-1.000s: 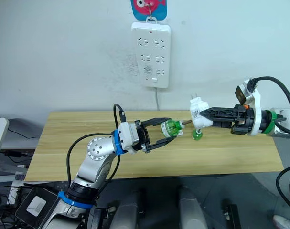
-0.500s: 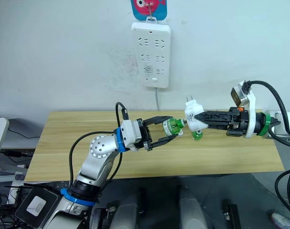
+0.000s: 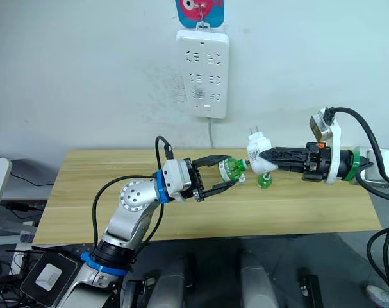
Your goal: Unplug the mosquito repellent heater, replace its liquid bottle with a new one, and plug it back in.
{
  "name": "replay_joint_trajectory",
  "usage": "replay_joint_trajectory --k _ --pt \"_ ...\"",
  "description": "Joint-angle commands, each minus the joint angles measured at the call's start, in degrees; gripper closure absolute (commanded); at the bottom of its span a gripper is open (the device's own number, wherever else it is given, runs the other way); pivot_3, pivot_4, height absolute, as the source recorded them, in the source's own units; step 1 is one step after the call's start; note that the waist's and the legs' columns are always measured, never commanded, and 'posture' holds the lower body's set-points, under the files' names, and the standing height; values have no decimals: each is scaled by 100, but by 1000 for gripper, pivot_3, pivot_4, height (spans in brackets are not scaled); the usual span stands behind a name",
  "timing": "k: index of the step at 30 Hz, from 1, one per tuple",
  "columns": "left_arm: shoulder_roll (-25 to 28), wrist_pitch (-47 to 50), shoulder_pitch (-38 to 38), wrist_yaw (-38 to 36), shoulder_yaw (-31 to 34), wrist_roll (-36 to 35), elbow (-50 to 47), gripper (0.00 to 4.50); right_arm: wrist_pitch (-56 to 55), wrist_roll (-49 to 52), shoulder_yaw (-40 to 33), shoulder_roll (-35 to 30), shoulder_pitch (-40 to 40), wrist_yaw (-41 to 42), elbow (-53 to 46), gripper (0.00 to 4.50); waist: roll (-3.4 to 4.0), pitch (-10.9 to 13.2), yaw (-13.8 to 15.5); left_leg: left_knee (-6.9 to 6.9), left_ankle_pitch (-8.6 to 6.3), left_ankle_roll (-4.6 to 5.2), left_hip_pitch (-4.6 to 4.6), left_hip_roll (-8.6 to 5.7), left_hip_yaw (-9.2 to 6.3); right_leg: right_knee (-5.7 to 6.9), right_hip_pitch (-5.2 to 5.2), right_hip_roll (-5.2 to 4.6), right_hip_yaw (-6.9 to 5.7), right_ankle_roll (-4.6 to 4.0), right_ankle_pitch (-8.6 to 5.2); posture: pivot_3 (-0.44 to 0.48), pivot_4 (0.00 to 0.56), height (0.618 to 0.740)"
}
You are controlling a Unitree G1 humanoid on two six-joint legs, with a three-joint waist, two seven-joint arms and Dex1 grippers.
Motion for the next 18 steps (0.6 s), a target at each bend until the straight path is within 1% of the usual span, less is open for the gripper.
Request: replay_joint_trajectory --k 1,8,15,18 --pt "-54 -119 -133 -126 -159 -76 -311 2243 43 149 -99 -59 59 95 -243 1539 0 0 0 0 0 0 0 0 0 0 0 0 0 0 0 -167 320 740" --pt "89 -101 -5 -242 -100 -181 -418 2243 102 149 -132 -171 -10 73 9 1539 0 0 0 0 0 0 0 0 1 0 0 0 0 0 0 -168 314 740" --pt "77 -95 -69 -179 -64 -177 -336 2243 152 149 -101 -170 -18 133 -59 1539 0 0 -1 0 0 0 0 0 1 -1 0 0 1 0 0 -166 311 740" --pt "-4 -32 -136 -56 -53 -134 -260 2243 195 149 -72 -185 21 239 -210 1539 0 0 0 0 0 0 0 0 1 -1 0 0 1 0 0 -163 306 740"
